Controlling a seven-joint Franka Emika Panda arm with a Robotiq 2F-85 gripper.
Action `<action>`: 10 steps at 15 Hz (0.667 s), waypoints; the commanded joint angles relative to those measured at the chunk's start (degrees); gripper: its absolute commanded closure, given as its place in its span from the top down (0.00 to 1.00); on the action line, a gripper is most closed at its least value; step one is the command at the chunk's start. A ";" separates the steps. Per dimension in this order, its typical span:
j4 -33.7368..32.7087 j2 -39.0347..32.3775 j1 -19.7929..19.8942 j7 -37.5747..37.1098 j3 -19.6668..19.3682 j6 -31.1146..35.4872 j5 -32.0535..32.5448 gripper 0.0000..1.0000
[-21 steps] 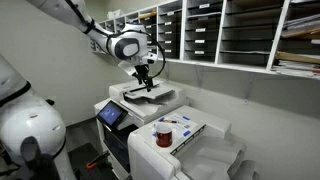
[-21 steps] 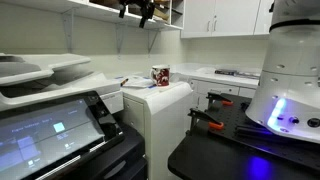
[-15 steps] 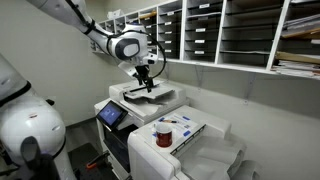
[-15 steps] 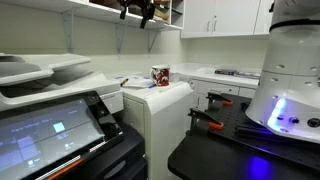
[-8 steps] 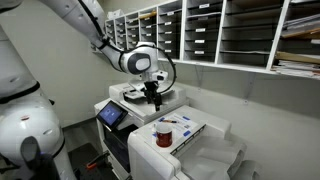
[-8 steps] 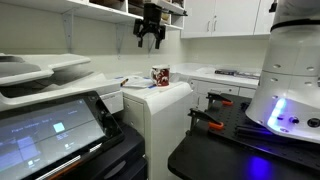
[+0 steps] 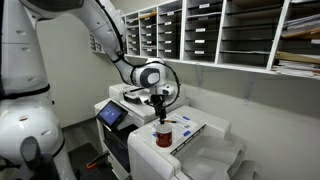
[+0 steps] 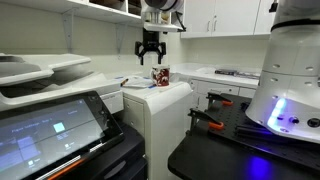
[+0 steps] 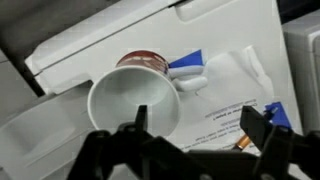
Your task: Move the cup to the middle of the copier
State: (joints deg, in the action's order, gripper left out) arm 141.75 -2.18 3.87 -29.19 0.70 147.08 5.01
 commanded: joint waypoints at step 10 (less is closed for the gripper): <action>-6.18 -9.15 -3.80 -6.39 -4.22 0.36 0.93 0.83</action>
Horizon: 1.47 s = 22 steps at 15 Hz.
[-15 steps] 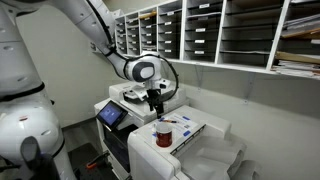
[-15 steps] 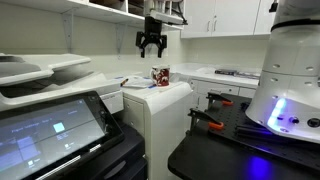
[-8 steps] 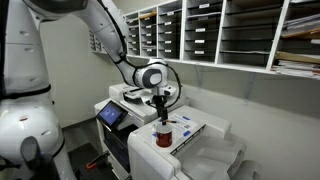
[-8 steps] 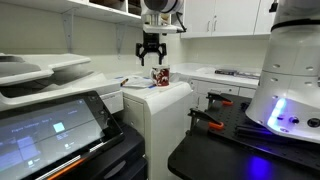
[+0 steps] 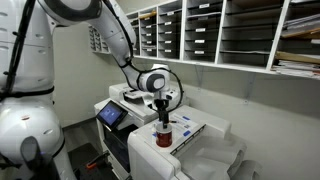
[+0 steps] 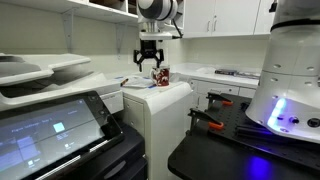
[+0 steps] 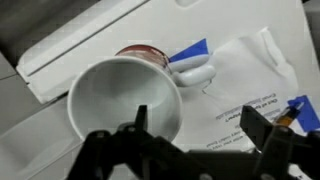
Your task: Move the cup to the middle of the copier
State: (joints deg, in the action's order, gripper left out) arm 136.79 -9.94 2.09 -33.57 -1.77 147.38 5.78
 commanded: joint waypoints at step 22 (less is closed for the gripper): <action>-15.96 -8.03 -5.04 -1.70 -3.97 -4.82 0.43 0.02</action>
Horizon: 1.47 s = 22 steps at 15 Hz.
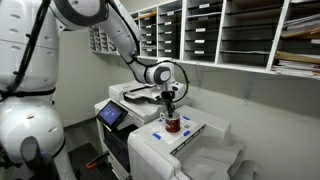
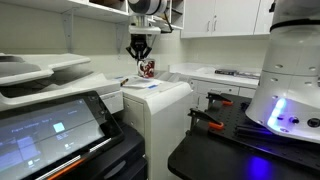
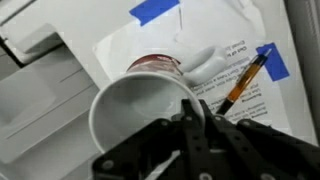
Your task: Move the cup to the middle of the copier
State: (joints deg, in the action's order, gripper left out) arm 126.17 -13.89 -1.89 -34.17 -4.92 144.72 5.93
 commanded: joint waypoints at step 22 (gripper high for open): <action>-0.90 13.57 -0.08 9.96 2.61 -11.72 -4.65 1.00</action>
